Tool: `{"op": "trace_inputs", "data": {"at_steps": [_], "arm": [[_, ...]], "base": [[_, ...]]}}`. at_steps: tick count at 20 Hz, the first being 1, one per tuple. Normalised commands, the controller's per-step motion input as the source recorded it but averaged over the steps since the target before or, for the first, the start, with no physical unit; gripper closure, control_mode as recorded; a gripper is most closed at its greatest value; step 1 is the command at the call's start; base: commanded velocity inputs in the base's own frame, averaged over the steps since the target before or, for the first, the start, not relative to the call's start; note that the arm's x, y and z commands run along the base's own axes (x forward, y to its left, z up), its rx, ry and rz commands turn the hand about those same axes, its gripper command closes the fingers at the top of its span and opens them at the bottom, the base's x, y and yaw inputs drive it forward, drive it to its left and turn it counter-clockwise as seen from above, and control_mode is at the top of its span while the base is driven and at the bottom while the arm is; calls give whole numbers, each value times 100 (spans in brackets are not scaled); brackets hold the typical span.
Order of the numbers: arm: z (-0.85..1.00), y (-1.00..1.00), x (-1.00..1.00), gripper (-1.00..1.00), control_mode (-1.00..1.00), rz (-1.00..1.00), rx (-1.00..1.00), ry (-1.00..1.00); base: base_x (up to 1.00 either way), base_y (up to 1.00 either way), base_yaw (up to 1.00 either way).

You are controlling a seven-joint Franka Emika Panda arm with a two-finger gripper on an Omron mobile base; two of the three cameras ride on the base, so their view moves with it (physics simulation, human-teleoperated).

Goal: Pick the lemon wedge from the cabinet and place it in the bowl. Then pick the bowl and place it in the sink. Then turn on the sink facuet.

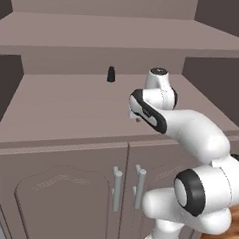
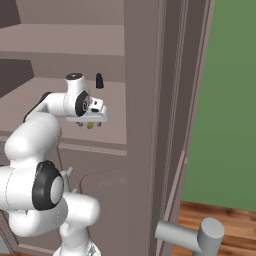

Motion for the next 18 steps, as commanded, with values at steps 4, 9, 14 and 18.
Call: {"op": "trace_inputs", "data": {"at_steps": [4,9,14,18], "arm": [[-13,-2,6,-100,-100,0,2,0],[-12,-1,-13,-100,-100,0,2,0],[-5,0,-9,100,-100,0,0,0],[0,0,0,100,-100,0,0,0]], "base": [[0,0,0],[0,0,0],[0,0,0],[0,0,0]]}}
